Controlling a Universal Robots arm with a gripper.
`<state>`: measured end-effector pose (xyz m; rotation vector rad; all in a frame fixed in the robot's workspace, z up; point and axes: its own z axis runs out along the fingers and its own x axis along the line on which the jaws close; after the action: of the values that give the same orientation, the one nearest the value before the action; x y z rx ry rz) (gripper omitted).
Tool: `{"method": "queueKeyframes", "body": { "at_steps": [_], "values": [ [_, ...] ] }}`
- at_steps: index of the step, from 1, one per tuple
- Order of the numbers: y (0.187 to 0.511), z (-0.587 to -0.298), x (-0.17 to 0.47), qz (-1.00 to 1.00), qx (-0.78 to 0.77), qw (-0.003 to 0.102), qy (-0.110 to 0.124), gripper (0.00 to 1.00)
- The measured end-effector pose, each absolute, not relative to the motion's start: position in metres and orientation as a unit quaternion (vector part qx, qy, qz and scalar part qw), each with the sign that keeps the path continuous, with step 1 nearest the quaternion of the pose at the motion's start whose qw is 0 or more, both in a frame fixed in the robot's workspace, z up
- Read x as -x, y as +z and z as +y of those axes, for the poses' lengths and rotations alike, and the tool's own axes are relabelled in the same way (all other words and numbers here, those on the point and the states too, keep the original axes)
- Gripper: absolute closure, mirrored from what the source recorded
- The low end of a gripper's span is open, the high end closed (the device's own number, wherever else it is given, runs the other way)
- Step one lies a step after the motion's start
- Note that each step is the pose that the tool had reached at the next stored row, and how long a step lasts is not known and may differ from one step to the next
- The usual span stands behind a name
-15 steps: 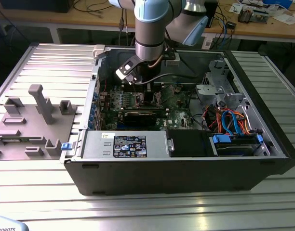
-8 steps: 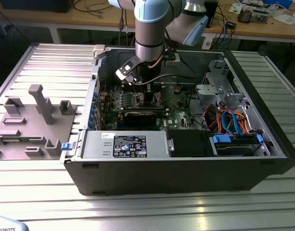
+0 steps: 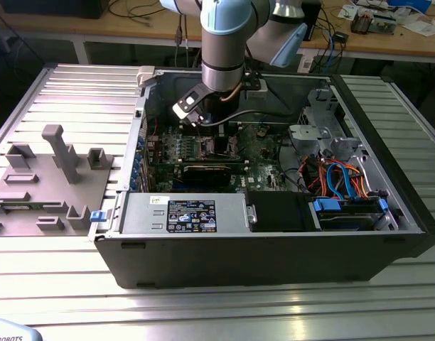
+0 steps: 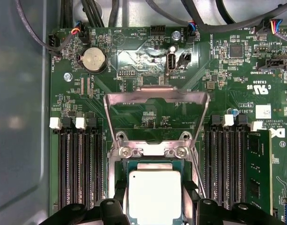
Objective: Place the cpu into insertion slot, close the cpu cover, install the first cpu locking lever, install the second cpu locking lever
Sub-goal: 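Place the cpu into insertion slot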
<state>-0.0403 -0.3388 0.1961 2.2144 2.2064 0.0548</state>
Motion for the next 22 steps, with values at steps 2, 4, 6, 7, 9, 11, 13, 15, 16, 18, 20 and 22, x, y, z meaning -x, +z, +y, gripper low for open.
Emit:
{"method": "queueKeyframes", "body": {
  "at_steps": [2,4,6,7,9,11,13,15,16,18,20,22],
  "values": [
    [0.1961,-0.3388,0.0402,0.706,-0.708,0.007,0.018,0.45],
    [0.1960,-0.3388,0.0405,0.706,-0.708,0.008,0.018,0.45],
    [0.1959,-0.3387,0.0415,0.706,-0.708,0.008,0.018,0.45],
    [0.1958,-0.3387,0.0426,0.706,-0.708,0.008,0.018,0.45],
    [0.1959,-0.3388,0.0448,0.706,-0.708,0.007,0.018,0.45],
    [0.1959,-0.3388,0.0450,0.706,-0.708,0.007,0.017,0.45],
    [0.1956,-0.3388,0.0449,0.706,-0.708,0.008,0.017,0.45],
    [0.1950,-0.3388,0.0445,0.706,-0.708,0.007,0.017,0.45],
    [0.1948,-0.3388,0.0444,0.706,-0.708,0.007,0.017,0.45],
    [0.1947,-0.3388,0.0443,0.706,-0.708,0.007,0.018,0.45],
    [0.1947,-0.3388,0.0442,0.706,-0.708,0.007,0.018,0.45],
    [0.1947,-0.3388,0.0442,0.706,-0.708,0.007,0.018,0.45]
  ]
}}
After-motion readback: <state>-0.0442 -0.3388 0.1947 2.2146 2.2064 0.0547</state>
